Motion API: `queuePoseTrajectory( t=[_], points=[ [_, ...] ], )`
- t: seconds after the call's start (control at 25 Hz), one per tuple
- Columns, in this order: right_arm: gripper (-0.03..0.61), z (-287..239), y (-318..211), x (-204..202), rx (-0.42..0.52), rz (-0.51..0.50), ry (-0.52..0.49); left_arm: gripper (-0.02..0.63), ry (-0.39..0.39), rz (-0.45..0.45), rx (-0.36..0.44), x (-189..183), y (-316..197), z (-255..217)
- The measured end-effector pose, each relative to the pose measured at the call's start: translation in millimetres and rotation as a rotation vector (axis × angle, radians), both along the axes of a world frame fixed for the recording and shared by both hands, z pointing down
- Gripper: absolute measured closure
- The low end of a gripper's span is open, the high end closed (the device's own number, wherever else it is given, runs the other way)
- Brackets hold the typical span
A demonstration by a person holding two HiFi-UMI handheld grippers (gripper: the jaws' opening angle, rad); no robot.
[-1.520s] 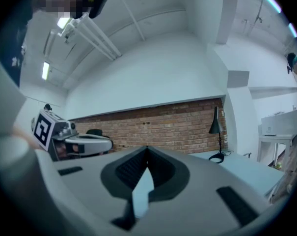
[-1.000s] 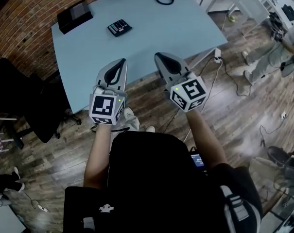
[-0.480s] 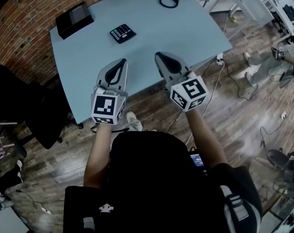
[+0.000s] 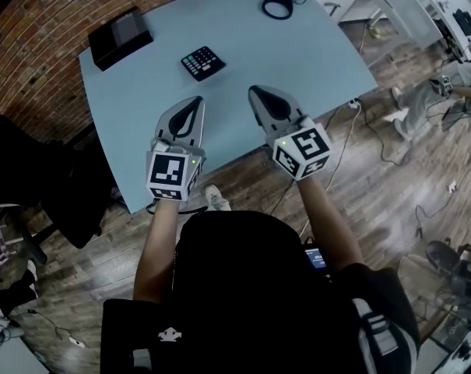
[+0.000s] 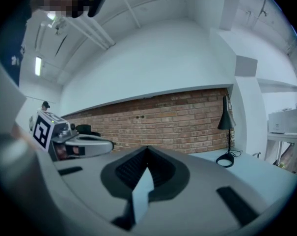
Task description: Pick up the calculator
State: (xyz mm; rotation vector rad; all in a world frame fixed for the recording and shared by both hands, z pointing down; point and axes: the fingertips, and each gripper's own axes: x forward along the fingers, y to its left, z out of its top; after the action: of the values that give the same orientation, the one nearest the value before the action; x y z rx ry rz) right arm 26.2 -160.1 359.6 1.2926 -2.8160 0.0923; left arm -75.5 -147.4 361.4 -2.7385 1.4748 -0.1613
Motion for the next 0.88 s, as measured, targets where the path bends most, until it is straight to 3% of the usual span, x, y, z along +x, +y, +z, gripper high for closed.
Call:
queuePoseTrajectory(
  t=[0.88],
  points=[
    [0.575, 1, -56, -40, -0.015, 0.044, 0.037, 0.609, 0.034, 0.041, -0.023, -44, -56, 8]
  ],
)
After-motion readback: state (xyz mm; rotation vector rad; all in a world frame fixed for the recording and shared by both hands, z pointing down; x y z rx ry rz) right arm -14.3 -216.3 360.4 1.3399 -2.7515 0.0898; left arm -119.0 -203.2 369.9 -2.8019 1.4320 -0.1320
